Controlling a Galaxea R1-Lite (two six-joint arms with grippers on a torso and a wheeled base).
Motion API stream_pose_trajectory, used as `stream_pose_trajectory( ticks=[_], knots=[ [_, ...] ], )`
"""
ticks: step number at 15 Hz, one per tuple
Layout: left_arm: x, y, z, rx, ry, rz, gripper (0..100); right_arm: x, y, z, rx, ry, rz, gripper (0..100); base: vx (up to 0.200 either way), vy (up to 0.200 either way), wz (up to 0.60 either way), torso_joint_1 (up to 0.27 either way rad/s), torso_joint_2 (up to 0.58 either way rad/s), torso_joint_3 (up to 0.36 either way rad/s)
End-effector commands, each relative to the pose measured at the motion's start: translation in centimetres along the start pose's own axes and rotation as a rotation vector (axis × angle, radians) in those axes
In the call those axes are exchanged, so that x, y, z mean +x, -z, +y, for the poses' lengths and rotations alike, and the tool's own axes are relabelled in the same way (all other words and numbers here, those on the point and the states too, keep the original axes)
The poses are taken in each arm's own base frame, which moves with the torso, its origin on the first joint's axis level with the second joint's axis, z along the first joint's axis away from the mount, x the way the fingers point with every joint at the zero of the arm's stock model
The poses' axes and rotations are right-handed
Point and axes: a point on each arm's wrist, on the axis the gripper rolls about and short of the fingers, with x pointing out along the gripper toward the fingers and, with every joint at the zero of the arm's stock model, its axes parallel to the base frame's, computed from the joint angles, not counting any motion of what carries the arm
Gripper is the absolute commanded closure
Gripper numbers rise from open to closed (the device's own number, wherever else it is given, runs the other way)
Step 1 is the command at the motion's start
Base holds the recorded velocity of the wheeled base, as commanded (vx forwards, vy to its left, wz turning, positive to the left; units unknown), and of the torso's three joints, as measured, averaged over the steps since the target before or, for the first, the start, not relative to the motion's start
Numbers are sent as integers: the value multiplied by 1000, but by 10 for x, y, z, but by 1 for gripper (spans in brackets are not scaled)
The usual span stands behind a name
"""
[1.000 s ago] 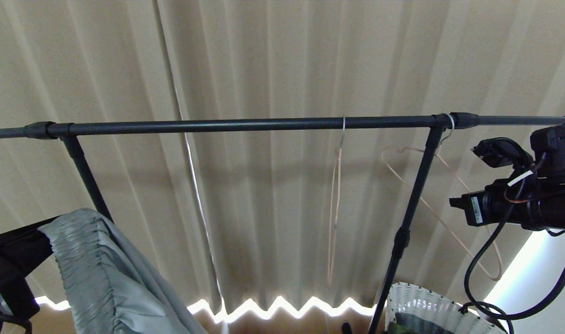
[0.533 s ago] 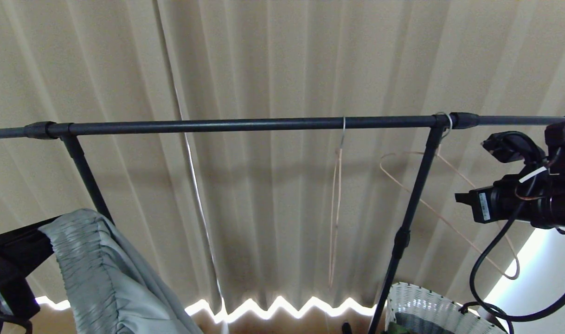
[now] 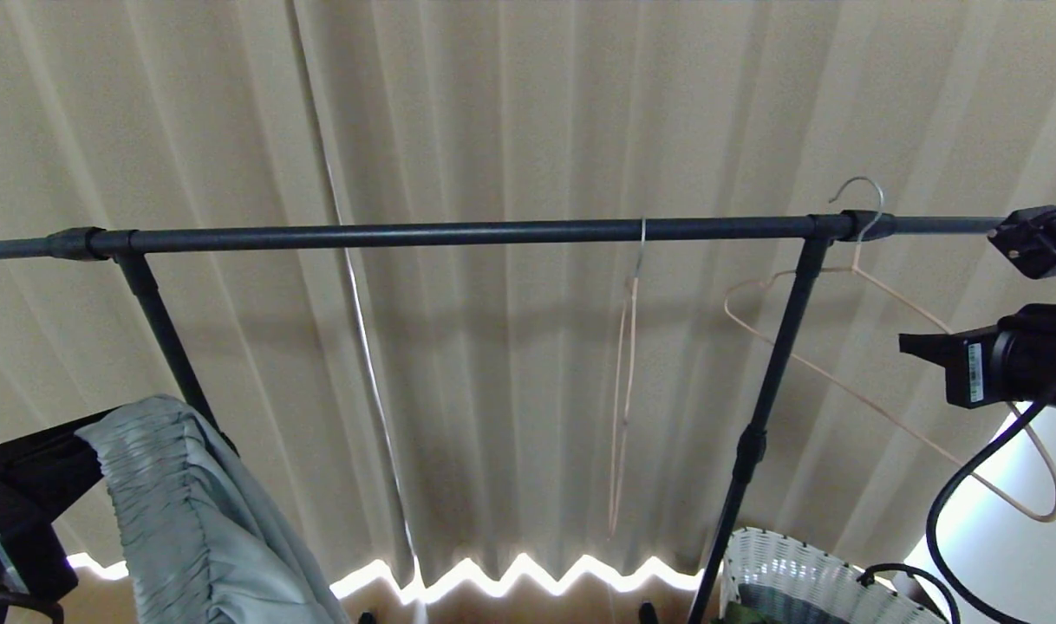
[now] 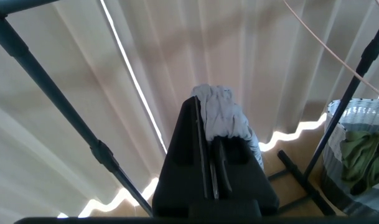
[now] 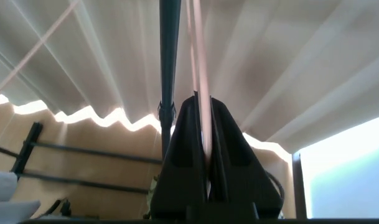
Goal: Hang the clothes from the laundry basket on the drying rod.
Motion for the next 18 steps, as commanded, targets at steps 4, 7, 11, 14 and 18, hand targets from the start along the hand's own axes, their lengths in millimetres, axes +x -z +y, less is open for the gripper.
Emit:
stream_pose_trajectory(
  ticks=[4, 7, 11, 14, 18],
  knots=[
    [1, 0, 0, -1, -3, -16, 100, -23, 2, 0, -1, 2, -52, 100, 0, 0, 0, 0, 0, 0],
    [1, 1, 0, 0, -5, -28, 100, -31, 6, 1, -1, 1, -63, 100, 0, 0, 0, 0, 0, 0],
    [5, 1, 0, 3, -5, -17, 100, -32, 6, 1, -1, 2, -66, 100, -100, 0, 0, 0, 1, 2],
    [6, 2, 0, 2, -8, -9, 100, -32, 6, 1, -2, 2, -65, 100, -200, 0, 0, 1, 2, 1],
    [6, 2, 0, 2, -7, -6, 100, -31, 8, 1, -4, 0, -59, 100, -200, 0, 0, -1, -1, 6]
  ],
)
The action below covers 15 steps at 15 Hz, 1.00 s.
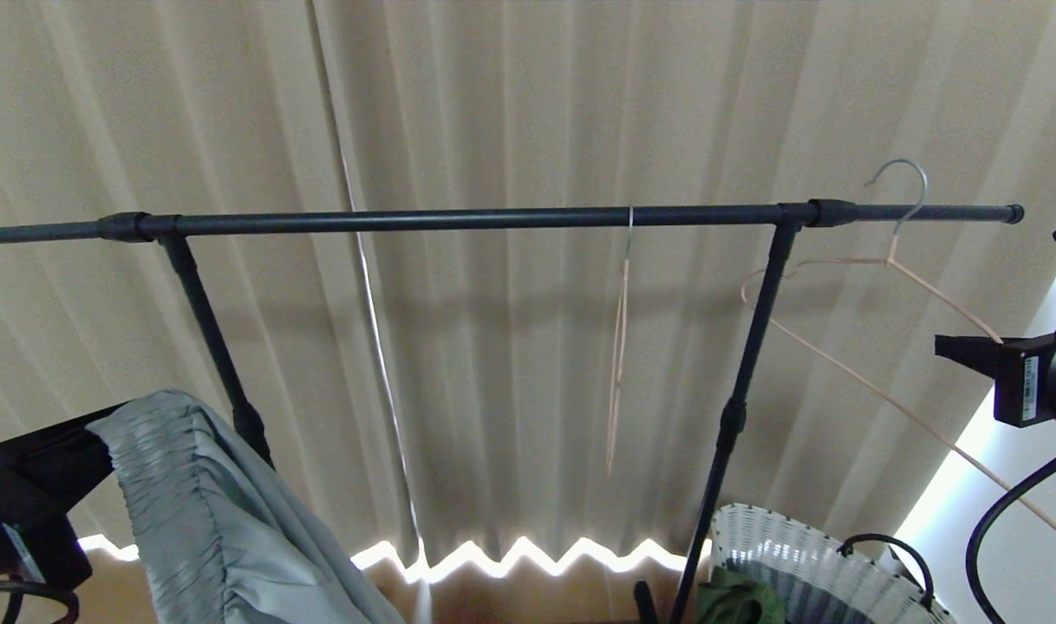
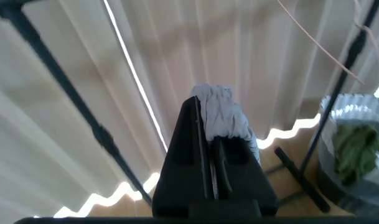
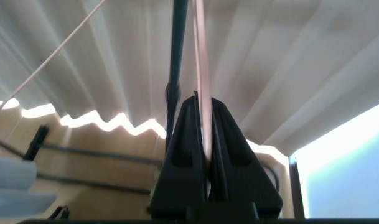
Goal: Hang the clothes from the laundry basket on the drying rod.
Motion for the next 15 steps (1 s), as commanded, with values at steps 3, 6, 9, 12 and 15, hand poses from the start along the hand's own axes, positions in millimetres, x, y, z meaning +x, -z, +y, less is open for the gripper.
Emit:
stream_pose_trajectory(
  ticks=[3, 6, 9, 12, 15],
  knots=[
    [1, 3, -1, 1, 1, 12, 100, 0, 2, 0, 1, -1, 5, 100, -200, 0, 0, 4, 5, 4],
    [0, 4, -1, 0, 2, 15, 100, -1, 4, 0, 0, -1, 9, 100, -133, 0, 0, 3, 2, 2],
    [1, 11, -1, -11, -1, 39, 100, -10, 15, 1, 1, -2, 16, 100, 0, 0, 0, 0, 0, 0],
    [19, 1, 0, -9, -1, 67, 100, -10, 25, 9, -10, -46, 25, 100, 0, 0, 0, 0, 0, 0],
    [30, -16, 3, -6, -6, 46, 100, -8, 35, 14, -18, -78, 11, 100, 0, 0, 0, 0, 0, 0]
  ],
)
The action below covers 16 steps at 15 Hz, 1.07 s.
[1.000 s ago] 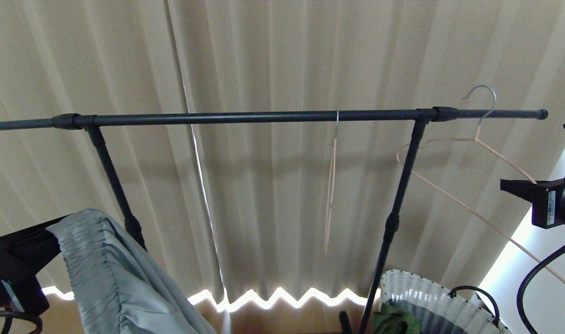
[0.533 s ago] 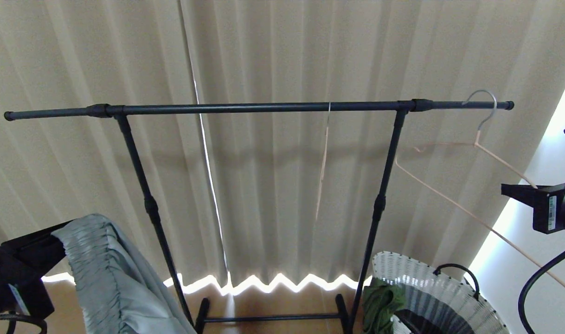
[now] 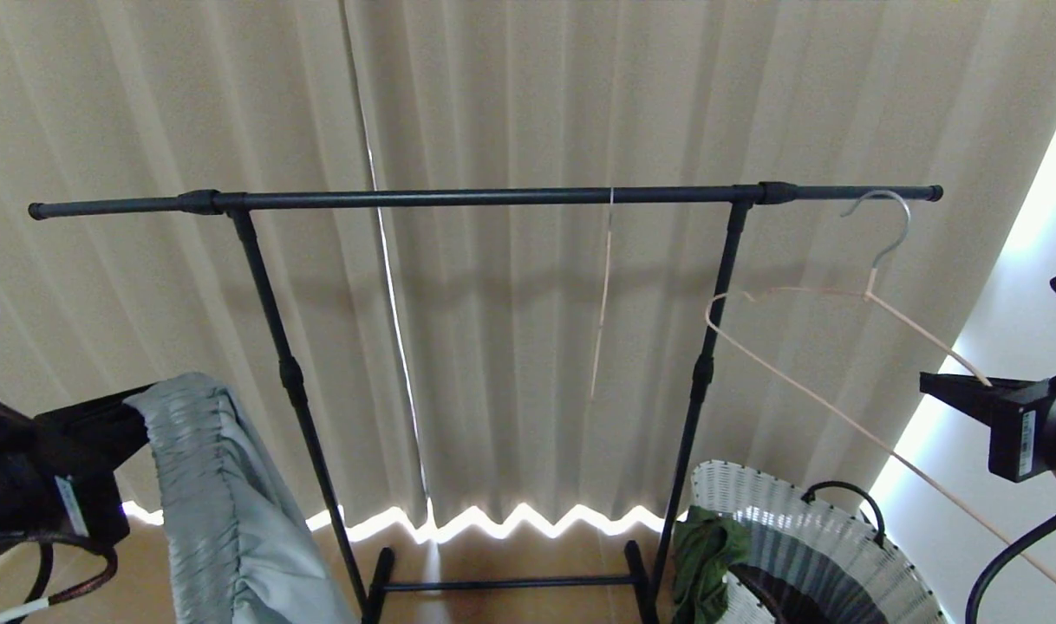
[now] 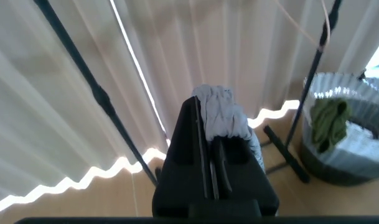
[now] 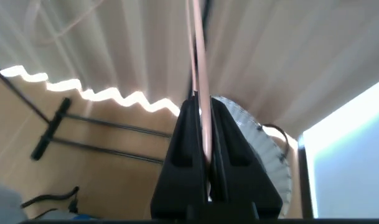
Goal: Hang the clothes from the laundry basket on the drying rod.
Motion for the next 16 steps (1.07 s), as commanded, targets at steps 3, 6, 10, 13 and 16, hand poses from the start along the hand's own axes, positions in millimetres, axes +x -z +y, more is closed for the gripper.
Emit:
stream_pose_trajectory(
  ticks=[3, 6, 10, 13, 16],
  knots=[
    [40, -21, 1, 3, -8, 38, 100, -5, 7, 8, -14, -67, -22, 100, 0, 0, 0, 0, 0, 0],
    [71, -35, 3, 3, -80, 63, 100, -12, 0, 18, 20, -138, -64, 100, 0, 0, 0, 0, 0, 0],
    [86, -52, 4, 0, -127, 35, 100, -20, -20, 41, 28, -284, -230, 100, 0, 0, 0, 0, 0, 0],
    [92, -61, -1, -1, -114, 13, 100, -21, -23, 60, 82, -400, -221, 100, 0, 0, 0, 0, 0, 0],
    [104, -64, -6, 6, -172, 29, 100, -24, -21, 72, 82, -474, -204, 100, 0, 0, 0, 0, 0, 0]
  ],
)
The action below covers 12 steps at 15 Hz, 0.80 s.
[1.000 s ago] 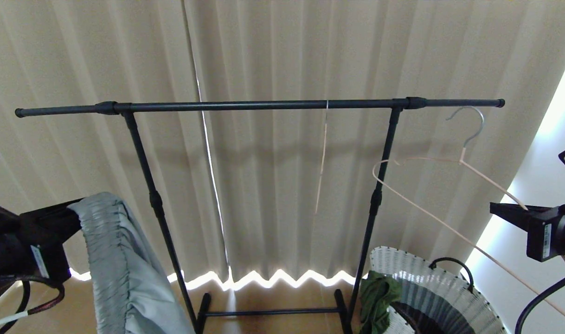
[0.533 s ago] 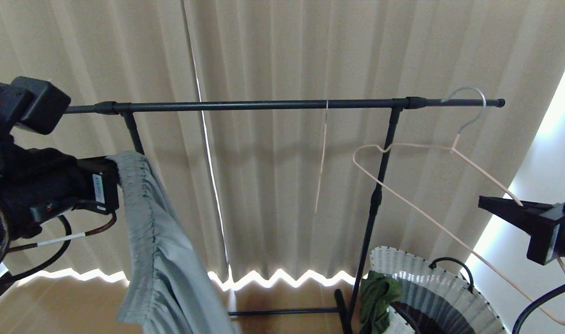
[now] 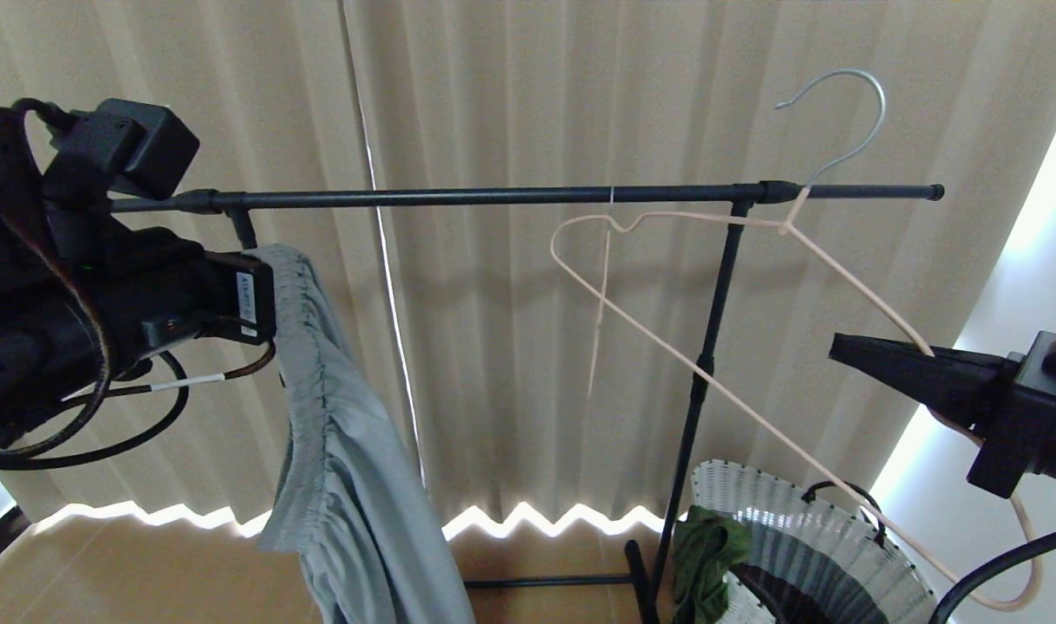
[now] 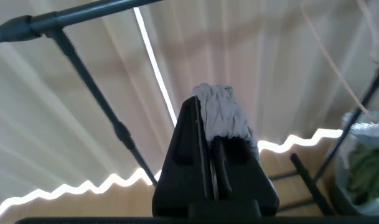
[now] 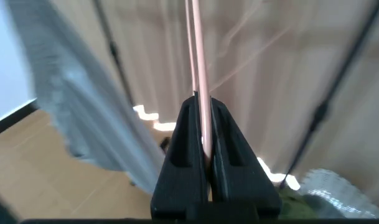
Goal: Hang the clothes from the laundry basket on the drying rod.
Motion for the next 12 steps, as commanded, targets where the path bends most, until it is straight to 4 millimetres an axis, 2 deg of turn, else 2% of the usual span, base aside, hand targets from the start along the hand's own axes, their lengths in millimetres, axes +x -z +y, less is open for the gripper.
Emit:
stream_pose_trajectory(
  ticks=[1, 3, 7, 10, 12],
  knots=[
    [9, 0, -5, 6, -9, 16, 100, 3, 2, 5, -4, -33, 16, 100, 0, 0, 0, 0, 0, 0],
    [17, -4, -5, 10, -64, 19, 100, 5, 5, 14, -9, -86, 33, 100, 0, 0, 0, 0, 0, 0],
    [29, 0, -22, 29, -66, 45, 100, 16, 19, 31, 0, -179, 69, 100, 0, 0, 0, 0, 0, 0],
    [38, 0, -28, 32, -79, 55, 100, 14, 25, 41, -7, -237, 84, 100, 0, 0, 0, 0, 0, 0],
    [44, 0, -28, 36, -169, 71, 100, 13, 27, 52, 11, -295, 100, 100, 0, 0, 0, 0, 0, 0]
  ],
)
